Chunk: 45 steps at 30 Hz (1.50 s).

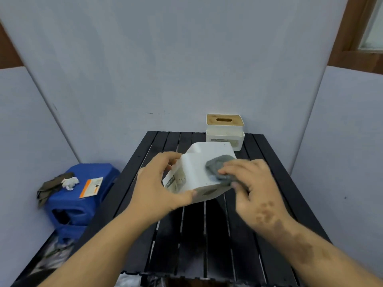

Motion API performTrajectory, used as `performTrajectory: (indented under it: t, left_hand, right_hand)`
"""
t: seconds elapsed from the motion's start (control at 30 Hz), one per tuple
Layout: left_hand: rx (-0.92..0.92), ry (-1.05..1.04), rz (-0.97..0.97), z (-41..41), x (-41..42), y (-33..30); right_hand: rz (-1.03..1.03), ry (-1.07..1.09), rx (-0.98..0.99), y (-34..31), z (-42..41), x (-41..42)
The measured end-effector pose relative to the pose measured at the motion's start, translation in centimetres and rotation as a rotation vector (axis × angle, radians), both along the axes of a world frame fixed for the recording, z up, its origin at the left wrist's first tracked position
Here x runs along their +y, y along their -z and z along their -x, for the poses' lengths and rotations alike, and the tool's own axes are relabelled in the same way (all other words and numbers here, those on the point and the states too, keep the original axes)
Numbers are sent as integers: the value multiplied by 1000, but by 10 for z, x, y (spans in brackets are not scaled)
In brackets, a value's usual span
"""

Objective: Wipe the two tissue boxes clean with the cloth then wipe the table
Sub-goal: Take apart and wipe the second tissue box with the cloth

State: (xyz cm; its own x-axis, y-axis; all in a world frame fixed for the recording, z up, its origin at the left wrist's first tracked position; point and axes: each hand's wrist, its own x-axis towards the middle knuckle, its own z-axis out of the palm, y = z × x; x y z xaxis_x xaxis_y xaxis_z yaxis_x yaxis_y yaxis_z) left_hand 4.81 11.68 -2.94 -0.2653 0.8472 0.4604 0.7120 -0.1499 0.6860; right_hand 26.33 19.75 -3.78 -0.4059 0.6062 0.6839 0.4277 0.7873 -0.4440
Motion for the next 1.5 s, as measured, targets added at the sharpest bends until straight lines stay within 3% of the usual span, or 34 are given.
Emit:
performTrajectory:
  t: [0.13, 0.3, 0.5, 0.67, 0.87, 1.03, 1.23, 1.33, 1.4, 1.5]
  left_hand:
    - [66, -4, -36, 1, 4, 1]
    - [55, -49, -36, -1, 4, 0]
    - [57, -72, -73, -4, 4, -4]
    - [86, -98, -46, -10, 3, -2]
    - [56, -110, -101, -20, 1, 0]
    - [82, -106, -59, -25, -3, 1]
    - [96, -110, -83, -26, -3, 2]
    - [100, -117, -66, -27, -5, 3]
    - [122, -119, -69, -29, -6, 2]
    - [134, -108, -102, -28, -4, 1]
  right_hand:
    - [-105, -187, -42, 1, 8, -8]
    - [64, 98, 18, 8, -5, 22]
    - [-129, -194, -79, -5, 9, -6]
    - [73, 109, -32, 1, -11, 33]
    - [-76, -199, -91, -5, 6, -4]
    - [155, 102, 4, 6, -17, 27]
    - [-69, -220, -73, -5, 9, -7]
    - [142, -14, 16, -2, -5, 31]
    - [187, 77, -24, -7, -3, 36]
    - [0, -164, -100, -25, 18, 17]
